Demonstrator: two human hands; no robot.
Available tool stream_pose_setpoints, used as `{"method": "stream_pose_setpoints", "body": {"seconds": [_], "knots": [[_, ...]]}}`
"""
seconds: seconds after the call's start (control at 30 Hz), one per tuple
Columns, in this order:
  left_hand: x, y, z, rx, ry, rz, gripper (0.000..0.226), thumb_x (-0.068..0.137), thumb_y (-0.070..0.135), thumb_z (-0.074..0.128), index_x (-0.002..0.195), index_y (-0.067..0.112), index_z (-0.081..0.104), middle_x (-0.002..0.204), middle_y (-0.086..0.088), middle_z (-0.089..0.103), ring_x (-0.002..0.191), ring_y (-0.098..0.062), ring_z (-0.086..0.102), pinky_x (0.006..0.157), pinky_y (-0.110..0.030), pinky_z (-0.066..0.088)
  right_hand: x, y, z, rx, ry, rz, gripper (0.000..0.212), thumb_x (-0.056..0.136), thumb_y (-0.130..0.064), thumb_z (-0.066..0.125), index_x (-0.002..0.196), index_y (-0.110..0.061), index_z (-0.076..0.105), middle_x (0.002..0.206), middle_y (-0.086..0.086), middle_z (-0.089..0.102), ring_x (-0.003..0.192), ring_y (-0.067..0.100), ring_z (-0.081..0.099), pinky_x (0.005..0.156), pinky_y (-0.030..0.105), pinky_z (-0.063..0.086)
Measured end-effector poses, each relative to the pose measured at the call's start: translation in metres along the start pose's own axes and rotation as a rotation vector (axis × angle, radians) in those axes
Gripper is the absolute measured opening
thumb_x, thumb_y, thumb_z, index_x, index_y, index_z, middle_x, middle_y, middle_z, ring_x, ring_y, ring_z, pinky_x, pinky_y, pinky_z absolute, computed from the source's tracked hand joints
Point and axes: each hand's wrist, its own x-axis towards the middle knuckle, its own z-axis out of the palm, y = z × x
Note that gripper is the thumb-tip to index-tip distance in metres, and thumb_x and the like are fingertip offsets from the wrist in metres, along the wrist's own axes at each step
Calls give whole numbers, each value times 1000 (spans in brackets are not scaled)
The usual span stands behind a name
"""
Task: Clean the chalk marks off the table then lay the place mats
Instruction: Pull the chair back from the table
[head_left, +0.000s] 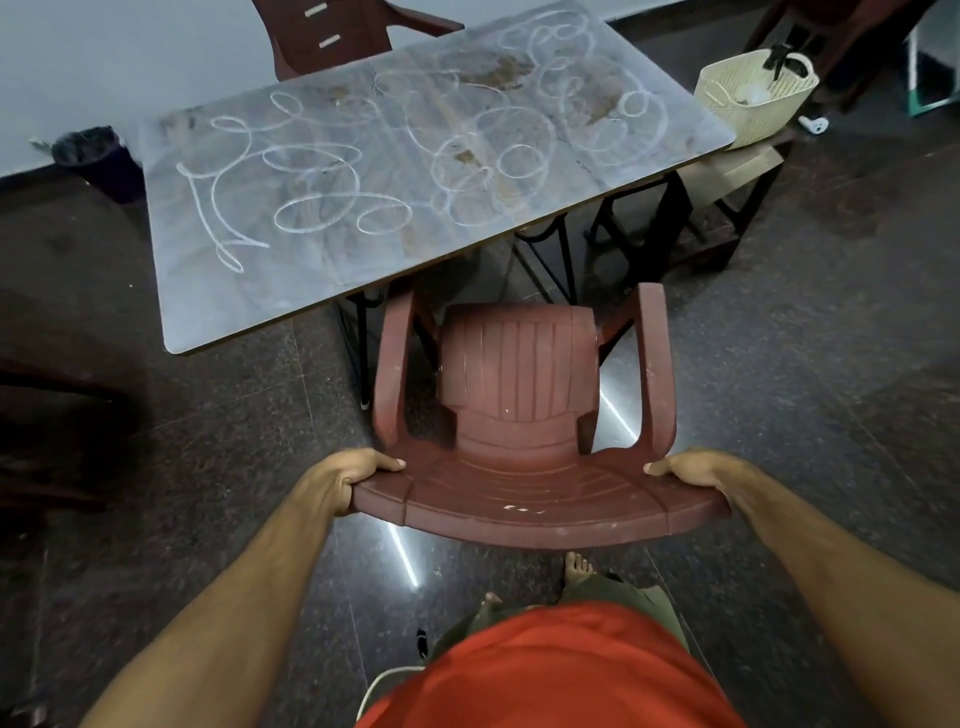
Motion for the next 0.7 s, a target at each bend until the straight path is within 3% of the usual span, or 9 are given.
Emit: {"method": "stream_pose_setpoints", "body": {"seconds": [0.33, 0.4, 0.5, 0.6, 0.7], "knots": [[-11, -3, 33, -228, 6, 23, 6, 93, -1, 58, 90, -6, 59, 55, -15, 67, 38, -22, 63, 33, -29, 49, -15, -35, -56, -132, 80, -80, 62, 93, -34, 65, 139, 3, 45, 138, 20, 53, 102, 31, 55, 86, 30, 39], [-12, 1, 44, -282, 7, 19, 6, 94, -1, 56, 91, -6, 58, 55, -15, 67, 39, -22, 64, 33, -30, 50, -3, -44, -71, -152, 72, -88, 59, 90, -36, 68, 133, 2, 52, 124, 18, 62, 94, 28, 60, 87, 31, 46], [-13, 10, 60, -343, 22, 14, 8, 94, -1, 55, 89, -6, 58, 53, -15, 66, 38, -22, 63, 32, -30, 50, 12, -58, -93, -183, 63, -101, 43, 86, -39, 72, 106, -2, 61, 83, 9, 65, 79, 26, 66, 84, 35, 53], [-12, 23, 72, -387, 48, 9, 7, 94, -1, 56, 90, -6, 57, 53, -15, 66, 38, -23, 63, 32, -30, 49, 26, -76, -114, -218, 53, -131, 38, 86, -38, 72, 103, -6, 62, 79, 8, 65, 74, 23, 67, 70, 31, 52], [-11, 38, 82, -429, 73, 10, 6, 94, -1, 56, 90, -6, 57, 53, -16, 66, 37, -23, 63, 31, -30, 48, 39, -94, -132, -245, 32, -148, 38, 86, -38, 72, 99, -4, 63, 83, 10, 68, 77, 25, 69, 77, 35, 56]]}}
